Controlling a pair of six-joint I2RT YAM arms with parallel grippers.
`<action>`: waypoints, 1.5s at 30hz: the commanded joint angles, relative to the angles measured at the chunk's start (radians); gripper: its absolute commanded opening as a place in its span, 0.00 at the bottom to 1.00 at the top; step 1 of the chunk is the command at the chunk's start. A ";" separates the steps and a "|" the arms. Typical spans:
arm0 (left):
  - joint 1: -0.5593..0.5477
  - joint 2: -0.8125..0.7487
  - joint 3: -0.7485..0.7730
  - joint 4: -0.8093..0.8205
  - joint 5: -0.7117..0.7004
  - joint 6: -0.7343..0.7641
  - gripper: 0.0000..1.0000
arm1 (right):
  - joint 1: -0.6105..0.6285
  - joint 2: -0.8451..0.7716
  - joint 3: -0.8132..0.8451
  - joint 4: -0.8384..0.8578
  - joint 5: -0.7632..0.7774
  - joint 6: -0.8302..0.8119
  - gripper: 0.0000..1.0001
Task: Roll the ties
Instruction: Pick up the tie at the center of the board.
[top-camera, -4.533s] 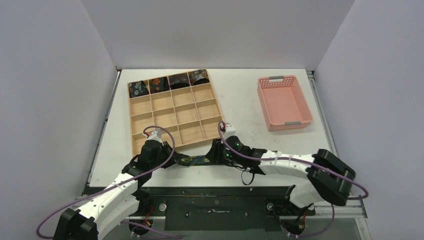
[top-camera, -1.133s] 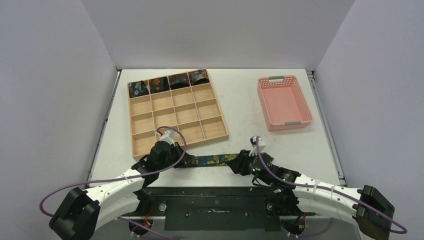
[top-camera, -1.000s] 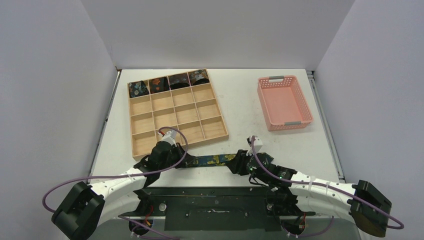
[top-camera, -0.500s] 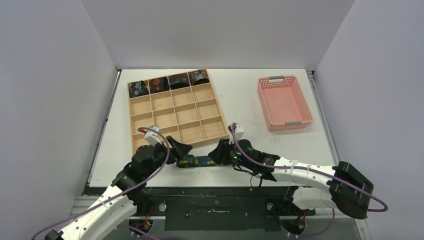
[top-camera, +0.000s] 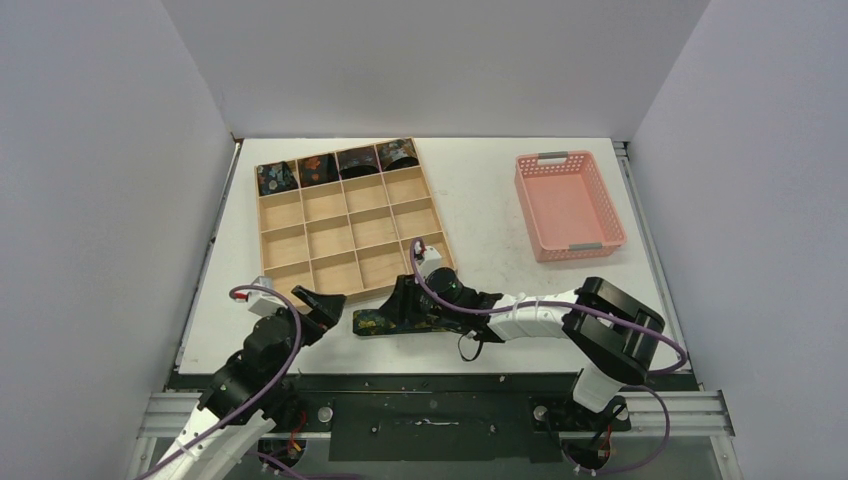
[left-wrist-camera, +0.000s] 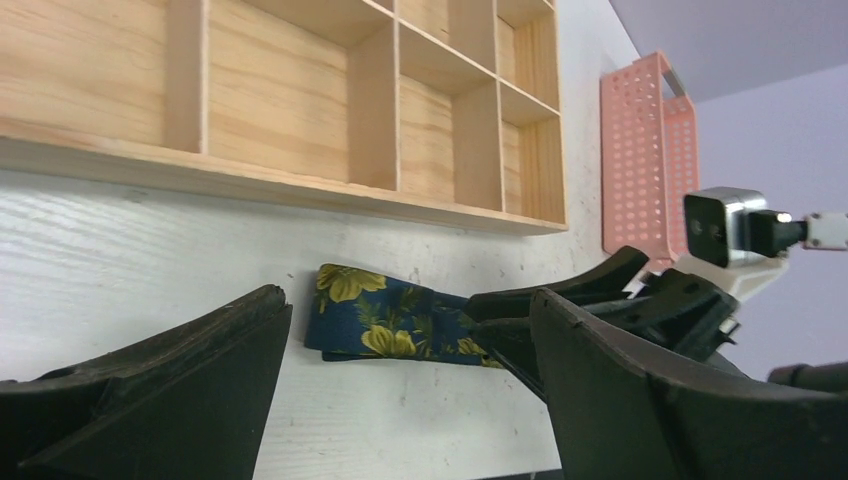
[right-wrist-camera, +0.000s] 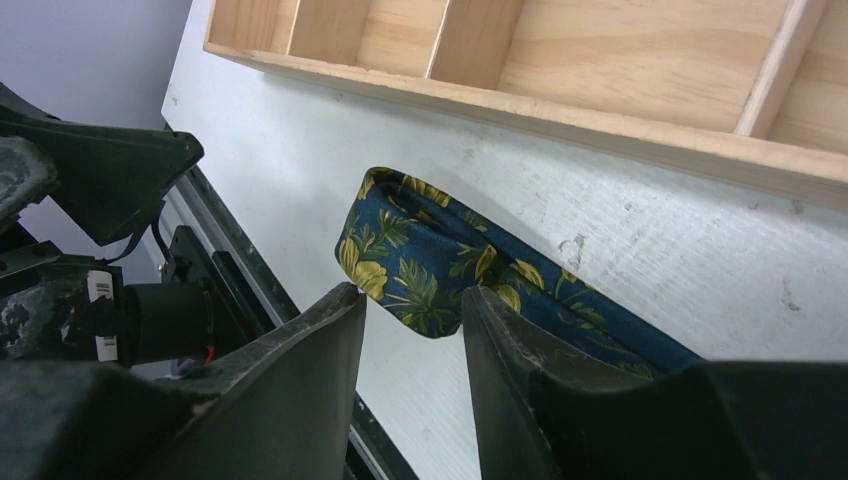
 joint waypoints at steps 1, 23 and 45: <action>0.003 -0.011 0.020 -0.075 -0.096 -0.056 1.00 | -0.002 0.023 0.050 0.184 -0.015 0.040 0.45; 0.004 0.219 -0.023 0.113 0.065 0.086 0.98 | 0.019 0.050 0.057 0.116 -0.001 -0.014 0.27; 0.013 0.329 -0.126 0.340 0.213 0.129 0.86 | 0.011 0.110 -0.066 0.129 0.006 0.032 0.21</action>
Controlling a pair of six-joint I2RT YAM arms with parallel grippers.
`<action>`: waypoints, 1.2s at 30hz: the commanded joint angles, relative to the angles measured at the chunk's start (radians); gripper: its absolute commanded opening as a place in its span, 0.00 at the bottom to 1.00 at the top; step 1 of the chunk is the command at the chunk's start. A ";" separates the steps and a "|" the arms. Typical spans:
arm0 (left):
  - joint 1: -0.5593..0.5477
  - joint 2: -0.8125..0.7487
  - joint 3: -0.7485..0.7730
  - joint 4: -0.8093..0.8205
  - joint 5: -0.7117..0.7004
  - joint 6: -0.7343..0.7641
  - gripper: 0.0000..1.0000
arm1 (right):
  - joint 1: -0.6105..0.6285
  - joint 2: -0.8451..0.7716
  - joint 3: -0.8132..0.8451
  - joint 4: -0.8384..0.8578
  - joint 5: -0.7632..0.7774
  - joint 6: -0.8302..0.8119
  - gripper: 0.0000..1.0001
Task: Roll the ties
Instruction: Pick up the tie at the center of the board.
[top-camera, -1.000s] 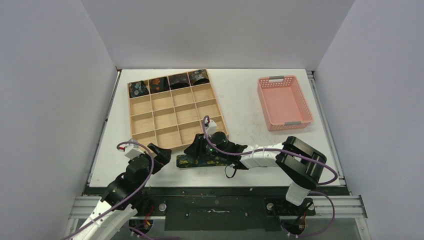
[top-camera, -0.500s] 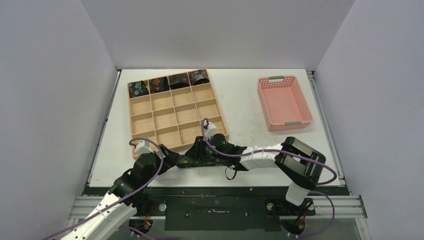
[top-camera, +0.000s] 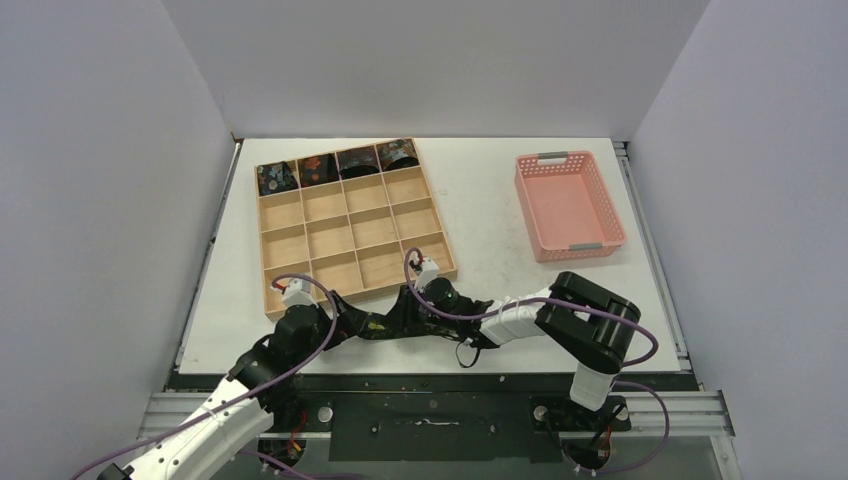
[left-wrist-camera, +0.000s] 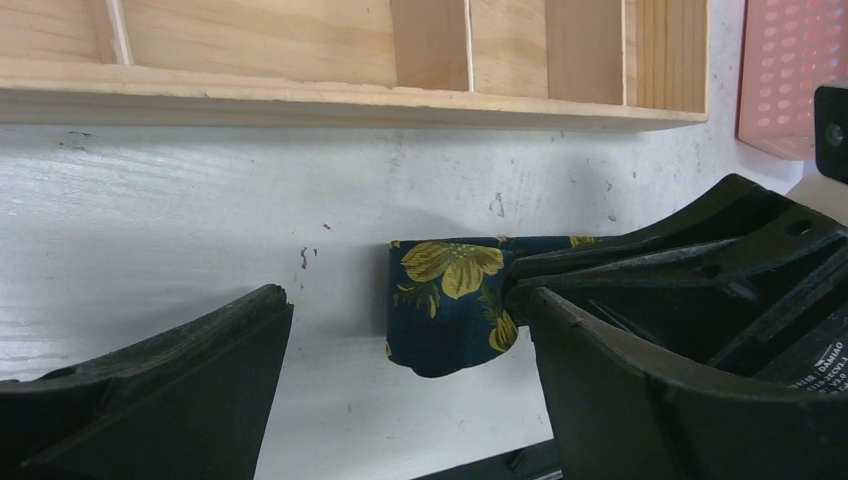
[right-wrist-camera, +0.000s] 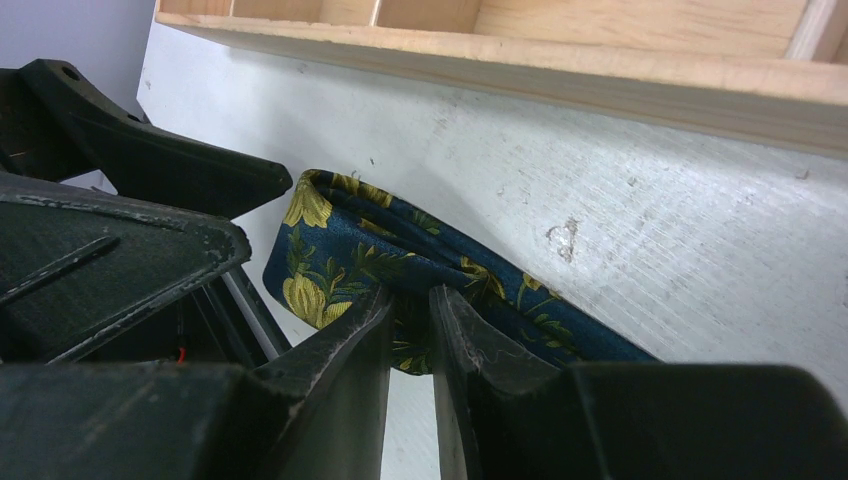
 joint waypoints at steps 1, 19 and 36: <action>0.009 0.044 -0.012 0.126 0.052 0.024 0.85 | -0.002 -0.011 -0.037 0.021 0.018 0.002 0.21; 0.022 0.184 -0.052 0.326 0.204 0.039 0.66 | -0.002 -0.033 -0.087 0.038 0.034 -0.011 0.20; 0.037 0.241 -0.062 0.402 0.256 0.095 0.28 | 0.003 -0.076 -0.077 0.003 0.036 -0.021 0.21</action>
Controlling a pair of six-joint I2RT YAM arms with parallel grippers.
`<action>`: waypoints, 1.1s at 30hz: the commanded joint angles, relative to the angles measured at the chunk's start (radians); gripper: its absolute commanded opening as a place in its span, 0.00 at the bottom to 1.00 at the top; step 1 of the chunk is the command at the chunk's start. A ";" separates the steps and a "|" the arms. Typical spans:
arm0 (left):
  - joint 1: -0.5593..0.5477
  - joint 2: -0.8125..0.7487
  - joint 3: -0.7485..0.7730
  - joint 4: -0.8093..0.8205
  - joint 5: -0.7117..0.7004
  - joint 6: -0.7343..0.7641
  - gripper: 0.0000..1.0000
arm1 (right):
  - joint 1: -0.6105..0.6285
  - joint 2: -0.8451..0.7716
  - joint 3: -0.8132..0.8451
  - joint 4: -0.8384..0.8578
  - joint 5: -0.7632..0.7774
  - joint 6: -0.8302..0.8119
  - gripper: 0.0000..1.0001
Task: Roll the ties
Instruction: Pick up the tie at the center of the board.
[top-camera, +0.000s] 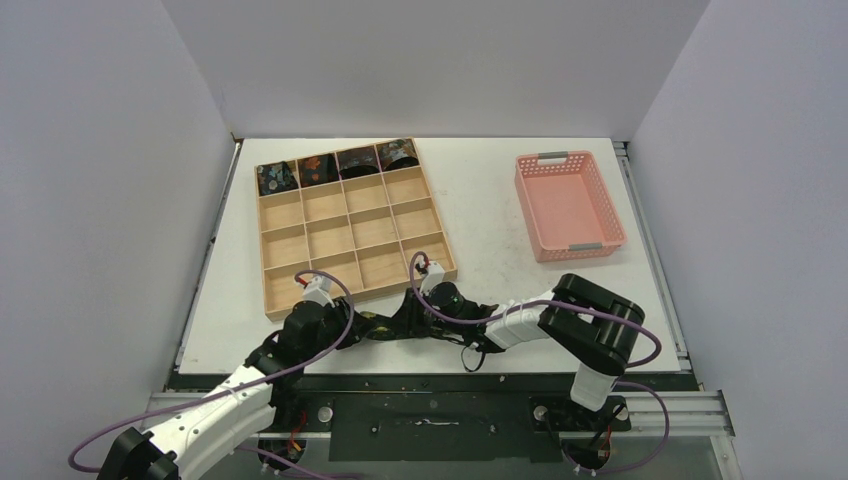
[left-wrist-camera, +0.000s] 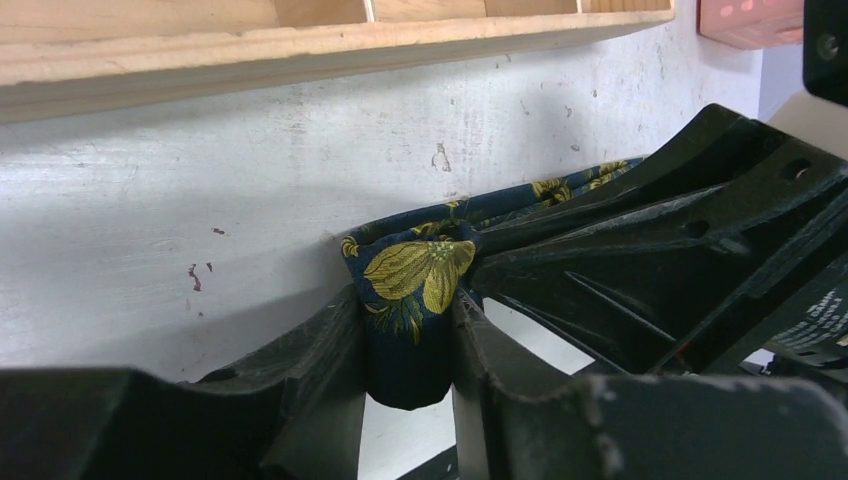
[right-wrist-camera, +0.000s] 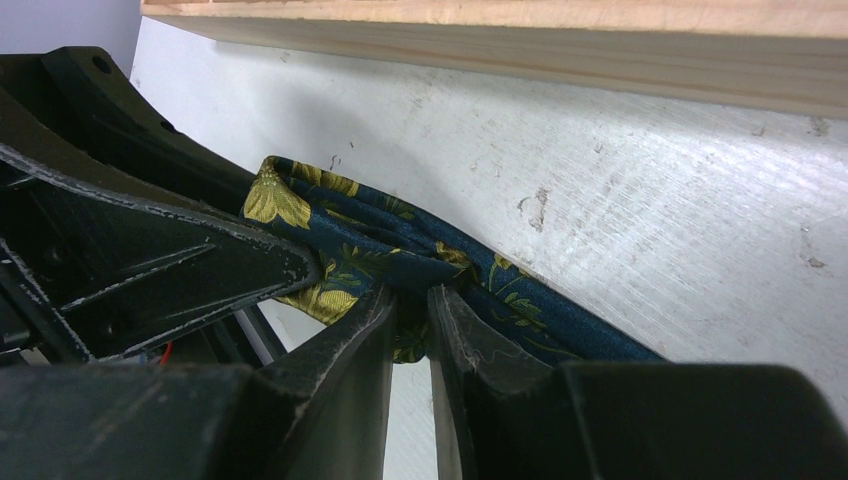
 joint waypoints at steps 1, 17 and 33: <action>0.007 0.001 0.026 0.029 0.008 0.048 0.25 | 0.003 -0.074 -0.010 -0.068 0.023 -0.027 0.21; -0.122 0.180 0.259 -0.323 -0.268 0.130 0.00 | -0.016 -0.595 -0.124 -0.518 0.371 -0.141 0.35; -0.515 0.738 0.756 -0.892 -0.867 -0.050 0.00 | -0.027 -0.991 -0.280 -0.752 0.491 -0.097 0.37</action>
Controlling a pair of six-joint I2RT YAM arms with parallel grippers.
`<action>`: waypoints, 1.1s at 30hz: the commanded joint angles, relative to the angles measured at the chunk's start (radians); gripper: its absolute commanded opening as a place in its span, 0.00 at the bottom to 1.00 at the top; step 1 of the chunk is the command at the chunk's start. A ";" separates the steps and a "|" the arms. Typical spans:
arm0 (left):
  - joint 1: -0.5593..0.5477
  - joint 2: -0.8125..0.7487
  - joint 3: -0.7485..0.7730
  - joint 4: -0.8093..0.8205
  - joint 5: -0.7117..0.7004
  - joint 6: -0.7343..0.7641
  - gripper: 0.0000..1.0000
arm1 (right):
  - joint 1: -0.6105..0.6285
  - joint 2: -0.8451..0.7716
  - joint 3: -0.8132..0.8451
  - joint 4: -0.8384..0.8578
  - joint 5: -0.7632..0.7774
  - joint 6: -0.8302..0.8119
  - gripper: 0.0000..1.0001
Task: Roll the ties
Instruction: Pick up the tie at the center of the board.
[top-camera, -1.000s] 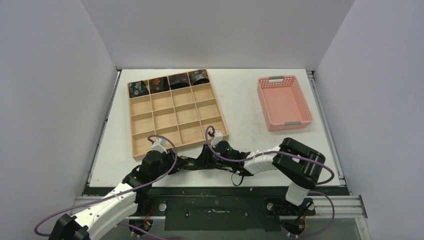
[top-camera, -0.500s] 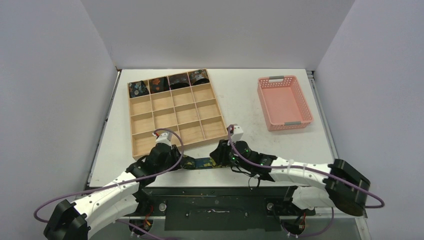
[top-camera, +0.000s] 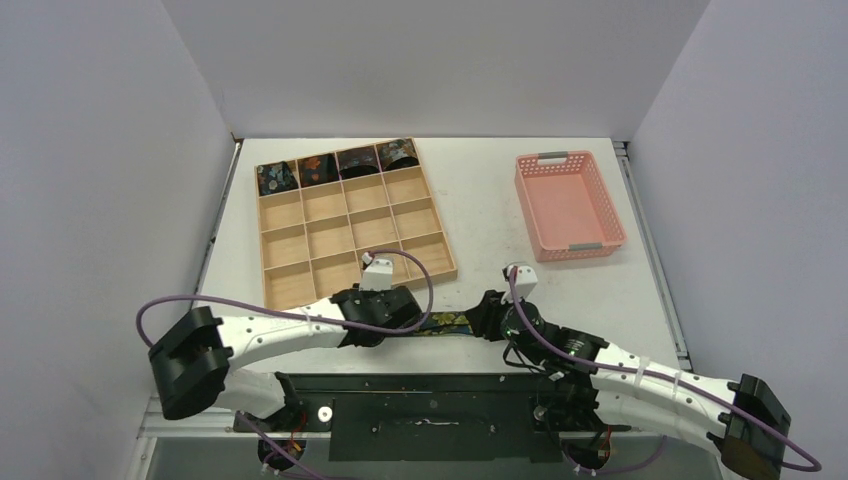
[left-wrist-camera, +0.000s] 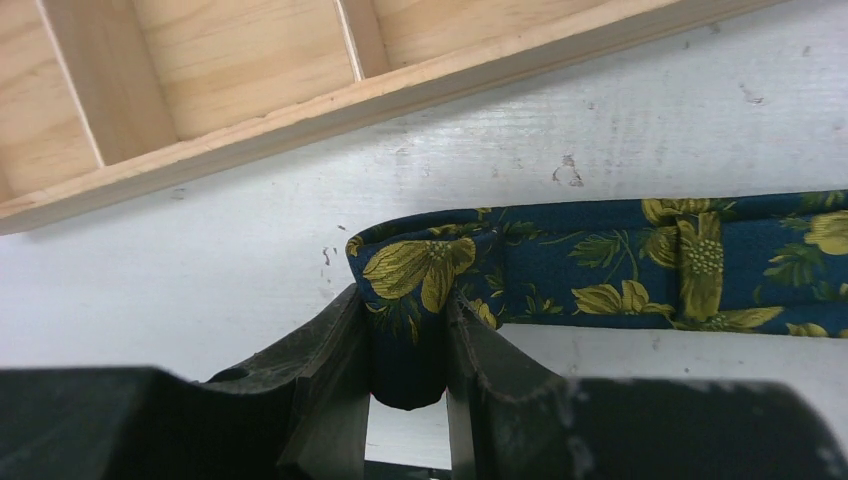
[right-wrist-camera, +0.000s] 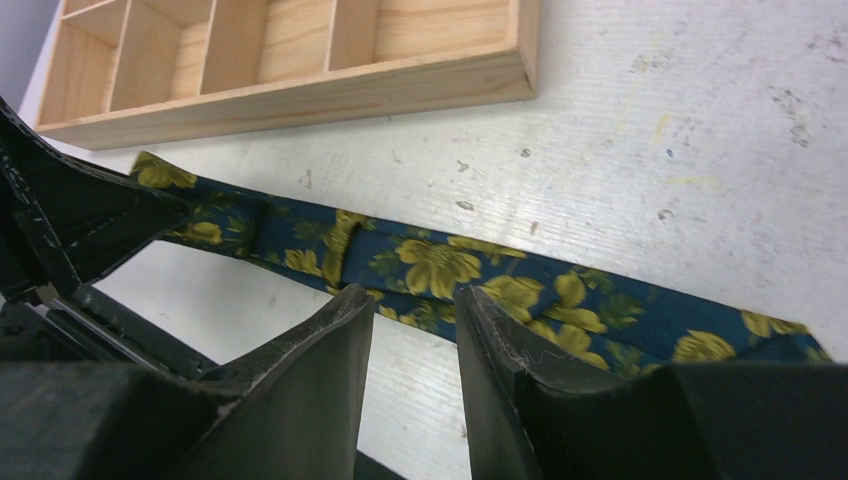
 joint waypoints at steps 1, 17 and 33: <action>-0.071 0.157 0.136 -0.255 -0.201 -0.109 0.00 | -0.007 -0.068 -0.016 -0.057 0.047 0.016 0.37; -0.216 0.583 0.446 -0.382 -0.259 -0.162 0.00 | -0.008 -0.263 -0.050 -0.195 0.075 0.054 0.37; -0.224 0.514 0.414 -0.178 -0.116 -0.088 0.47 | -0.009 -0.239 -0.045 -0.195 0.086 0.061 0.37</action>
